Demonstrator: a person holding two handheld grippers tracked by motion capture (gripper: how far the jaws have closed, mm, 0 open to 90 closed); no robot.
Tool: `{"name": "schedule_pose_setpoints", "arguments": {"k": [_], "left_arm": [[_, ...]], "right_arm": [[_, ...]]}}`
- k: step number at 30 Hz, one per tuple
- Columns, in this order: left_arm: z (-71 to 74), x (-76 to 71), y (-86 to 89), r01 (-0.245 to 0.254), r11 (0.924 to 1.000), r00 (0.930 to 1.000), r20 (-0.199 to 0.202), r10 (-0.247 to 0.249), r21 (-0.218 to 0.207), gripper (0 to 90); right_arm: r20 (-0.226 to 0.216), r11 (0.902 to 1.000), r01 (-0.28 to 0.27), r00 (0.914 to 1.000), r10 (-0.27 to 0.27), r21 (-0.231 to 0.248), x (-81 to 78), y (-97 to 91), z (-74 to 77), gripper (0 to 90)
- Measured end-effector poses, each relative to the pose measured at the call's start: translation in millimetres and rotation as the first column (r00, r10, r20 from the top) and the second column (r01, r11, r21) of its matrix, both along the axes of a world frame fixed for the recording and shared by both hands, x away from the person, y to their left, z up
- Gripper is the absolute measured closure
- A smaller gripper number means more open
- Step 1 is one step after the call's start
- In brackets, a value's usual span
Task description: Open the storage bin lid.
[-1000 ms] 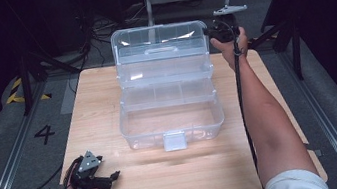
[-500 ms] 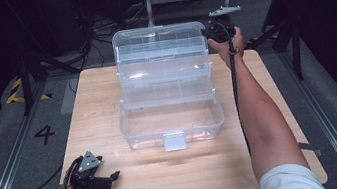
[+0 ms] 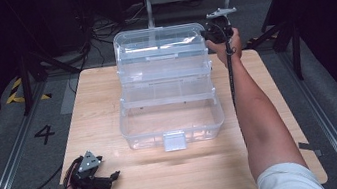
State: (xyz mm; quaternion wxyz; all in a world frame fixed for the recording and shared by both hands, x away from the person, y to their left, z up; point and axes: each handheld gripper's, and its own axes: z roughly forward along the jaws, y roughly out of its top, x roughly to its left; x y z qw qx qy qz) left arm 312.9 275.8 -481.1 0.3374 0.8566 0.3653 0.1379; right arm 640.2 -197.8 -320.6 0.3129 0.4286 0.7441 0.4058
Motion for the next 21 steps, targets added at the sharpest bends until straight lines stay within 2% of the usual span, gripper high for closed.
{"name": "schedule_pose_setpoints", "arguments": {"k": [6,9,14,16,18,21], "left_arm": [[0.2,0.1,0.3,0.002,1.0000,1.0000,0.003,-0.002,0.006,14.3],[0.2,0.0,0.3,0.001,1.0000,1.0000,0.004,-0.001,0.005,14.3],[0.2,-0.4,0.1,-0.002,1.0000,1.0000,0.000,0.002,0.003,14.4],[0.2,-0.4,0.1,-0.003,1.0000,1.0000,-0.001,0.003,0.003,14.4],[0.3,-0.1,0.2,0.000,1.0000,1.0000,0.003,0.000,0.005,14.4],[0.3,-0.3,0.1,-0.001,1.0000,1.0000,0.002,0.001,0.004,14.4]], "right_arm": [[-0.005,0.9995,0.005,1.0000,-0.005,-0.030,2.2,1.5,-1.8,79.1],[-0.012,0.9997,0.007,0.9999,-0.007,-0.024,3.5,2.0,-3.9,78.9],[-0.030,0.9989,0.021,0.9993,-0.022,-0.041,6.0,2.8,-10.6,77.9],[-0.034,0.9997,0.012,0.9994,-0.012,-0.022,5.6,0.0,-12.6,77.9],[-0.037,0.9993,0.006,0.9993,-0.007,-0.038,4.9,0.0,-13.6,78.3],[-0.035,0.9993,0.007,0.9994,-0.008,-0.036,3.6,-0.6,-15.2,78.9]]}}
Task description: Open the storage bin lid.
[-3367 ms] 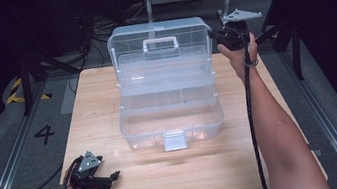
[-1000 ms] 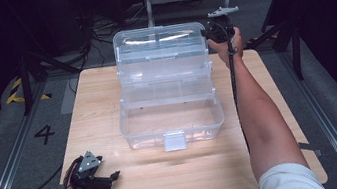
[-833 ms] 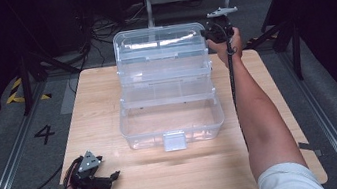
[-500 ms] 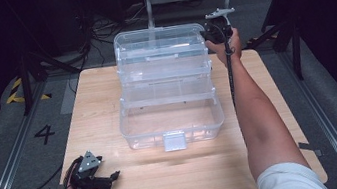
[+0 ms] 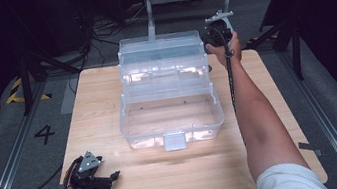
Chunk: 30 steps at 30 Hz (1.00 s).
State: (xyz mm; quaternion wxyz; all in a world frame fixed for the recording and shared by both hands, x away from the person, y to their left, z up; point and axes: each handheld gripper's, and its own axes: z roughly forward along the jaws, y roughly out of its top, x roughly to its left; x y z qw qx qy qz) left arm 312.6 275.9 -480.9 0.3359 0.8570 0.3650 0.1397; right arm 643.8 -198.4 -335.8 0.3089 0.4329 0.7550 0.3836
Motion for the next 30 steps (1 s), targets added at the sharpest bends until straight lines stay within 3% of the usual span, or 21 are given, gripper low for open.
{"name": "schedule_pose_setpoints", "arguments": {"k": [4,17,25,30], "left_arm": [[0.0,0.0,0.0,0.000,1.0000,1.0000,0.000,0.000,0.000,14.4],[0.0,0.3,0.1,0.003,1.0000,1.0000,0.001,-0.003,0.001,14.4],[-0.7,0.0,-0.6,0.002,0.9999,1.0000,-0.008,-0.002,-0.012,14.3],[-0.2,0.6,0.2,0.008,1.0000,1.0000,0.000,-0.008,0.002,14.3]], "right_arm": [[-0.010,0.9999,0.001,1.0000,-0.001,0.017,-1.5,-2.6,-3.8,79.0],[-0.006,0.9994,-0.033,0.9994,0.033,0.003,-15.3,-3.0,-3.7,71.8],[0.011,0.9997,-0.012,0.9999,0.013,-0.023,-34.1,-8.3,-2.0,61.2],[0.032,0.9995,-0.011,0.9994,0.012,-0.030,-50.9,-16.1,0.5,56.7]]}}
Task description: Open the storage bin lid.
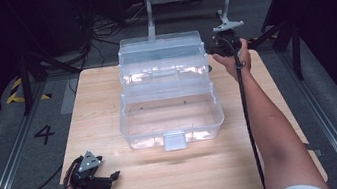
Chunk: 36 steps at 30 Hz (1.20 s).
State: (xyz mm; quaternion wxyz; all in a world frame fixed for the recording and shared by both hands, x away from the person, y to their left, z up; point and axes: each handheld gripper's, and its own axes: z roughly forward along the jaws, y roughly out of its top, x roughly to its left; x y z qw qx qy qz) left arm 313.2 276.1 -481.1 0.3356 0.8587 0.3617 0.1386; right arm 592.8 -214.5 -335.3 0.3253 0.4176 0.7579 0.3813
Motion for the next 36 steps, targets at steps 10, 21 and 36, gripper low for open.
{"name": "schedule_pose_setpoints", "arguments": {"k": [10,21,36], "left_arm": [[-0.6,0.8,-0.4,0.004,1.0000,1.0000,0.003,-0.004,-0.005,14.1],[-0.5,1.7,-0.6,0.008,1.0000,1.0000,0.004,-0.008,0.002,13.6],[-0.7,1.6,-1.7,0.002,1.0000,1.0000,-0.002,-0.002,-0.005,13.1]], "right_arm": [[0.039,0.9998,0.004,0.9992,-0.004,0.018,-33.6,-21.8,7.4,53.8],[0.019,0.9985,-0.045,0.9988,0.046,-0.029,-69.1,-33.3,2.6,50.2],[-0.019,0.9793,-0.170,0.9855,0.169,-0.110,-122.7,-45.1,-16.8,43.3]]}}
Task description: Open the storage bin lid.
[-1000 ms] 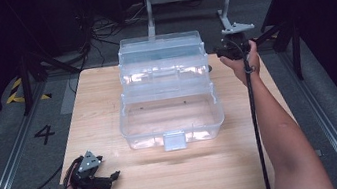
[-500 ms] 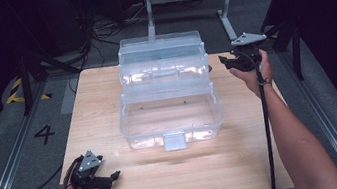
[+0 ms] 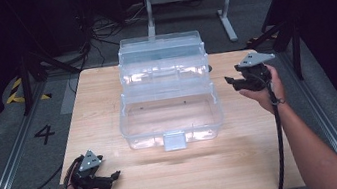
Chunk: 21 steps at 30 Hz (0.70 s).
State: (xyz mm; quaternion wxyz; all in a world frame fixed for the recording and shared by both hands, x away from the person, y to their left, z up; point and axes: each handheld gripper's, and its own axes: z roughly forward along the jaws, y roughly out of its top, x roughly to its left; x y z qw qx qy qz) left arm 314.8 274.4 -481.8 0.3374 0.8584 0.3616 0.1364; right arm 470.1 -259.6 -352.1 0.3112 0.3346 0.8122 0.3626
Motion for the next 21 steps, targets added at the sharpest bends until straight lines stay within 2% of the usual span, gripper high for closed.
{"name": "schedule_pose_setpoints", "arguments": {"k": [6,9,14,19,21], "left_arm": [[0.0,0.0,0.0,0.000,1.0000,1.0000,0.000,0.000,0.000,13.1],[0.0,0.0,0.0,0.000,1.0000,1.0000,0.000,0.000,0.000,13.1],[0.0,0.0,0.0,0.000,1.0000,1.0000,0.000,0.000,0.000,13.1],[0.0,0.0,0.0,0.000,1.0000,1.0000,0.000,0.000,0.000,13.0],[0.0,-0.1,-0.1,-0.001,1.0000,1.0000,0.000,0.001,-0.002,13.0]], "right_arm": [[-0.019,0.9997,-0.024,0.9995,0.024,0.002,-15.3,-9.1,-11.1,41.5],[-0.022,0.9994,-0.032,0.9993,0.031,-0.015,-24.6,-13.9,-17.7,40.5],[-0.039,0.9988,-0.048,0.9981,0.047,-0.012,-42.7,-23.8,-33.8,38.2],[-0.070,0.9985,-0.054,0.9961,0.054,0.000,-56.5,-33.5,-51.4,35.8],[-0.087,0.9980,-0.058,0.9943,0.060,0.027,-62.8,-40.1,-60.6,34.8]]}}
